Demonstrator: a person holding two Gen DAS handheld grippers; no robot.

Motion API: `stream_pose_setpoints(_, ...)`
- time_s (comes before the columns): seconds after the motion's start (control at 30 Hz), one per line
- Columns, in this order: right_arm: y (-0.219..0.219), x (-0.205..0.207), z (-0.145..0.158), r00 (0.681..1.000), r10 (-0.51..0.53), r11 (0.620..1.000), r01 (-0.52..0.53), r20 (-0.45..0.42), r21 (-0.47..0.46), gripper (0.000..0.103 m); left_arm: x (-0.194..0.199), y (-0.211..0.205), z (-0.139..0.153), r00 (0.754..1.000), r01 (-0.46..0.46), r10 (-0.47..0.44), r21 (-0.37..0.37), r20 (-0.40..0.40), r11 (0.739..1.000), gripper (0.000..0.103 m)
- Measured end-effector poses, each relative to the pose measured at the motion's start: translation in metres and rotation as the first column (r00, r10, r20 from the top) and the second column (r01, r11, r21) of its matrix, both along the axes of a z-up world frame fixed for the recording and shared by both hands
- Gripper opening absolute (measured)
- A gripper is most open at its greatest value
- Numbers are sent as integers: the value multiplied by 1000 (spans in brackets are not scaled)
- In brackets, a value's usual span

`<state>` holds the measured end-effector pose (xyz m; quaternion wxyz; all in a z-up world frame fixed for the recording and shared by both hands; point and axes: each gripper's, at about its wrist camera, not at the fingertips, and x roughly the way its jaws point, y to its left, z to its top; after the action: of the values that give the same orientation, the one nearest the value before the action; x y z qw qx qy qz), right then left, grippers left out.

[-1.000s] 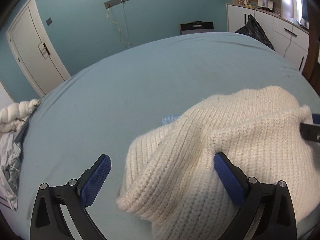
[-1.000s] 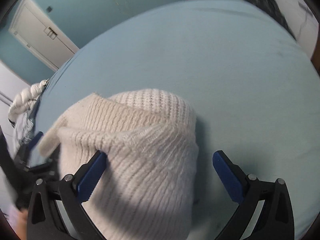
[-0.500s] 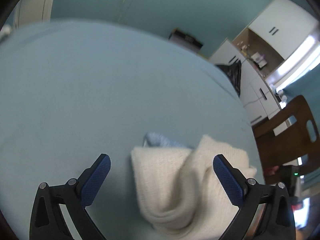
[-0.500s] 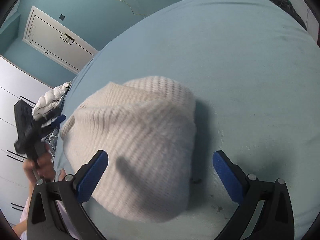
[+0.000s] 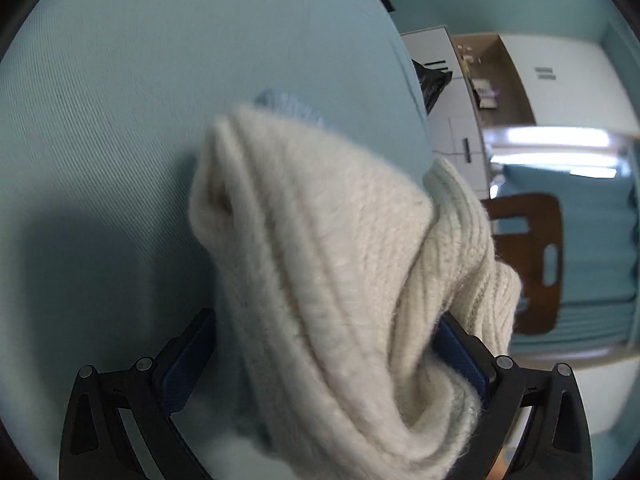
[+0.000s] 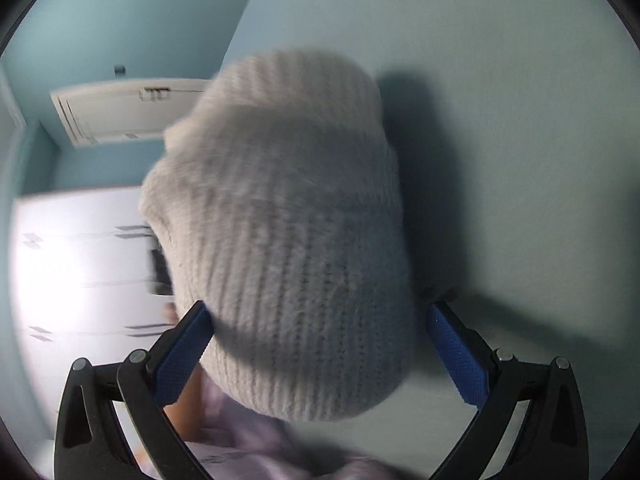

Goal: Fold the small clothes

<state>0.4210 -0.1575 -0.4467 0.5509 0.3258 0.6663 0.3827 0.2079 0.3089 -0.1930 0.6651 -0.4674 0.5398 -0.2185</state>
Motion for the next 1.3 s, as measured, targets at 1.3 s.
stream_pose_setpoints(1.3, 31, 30, 130, 923, -8, 873, 193, 384, -447, 102, -12, 1, 136, 999, -42, 25, 621, 35, 783, 103)
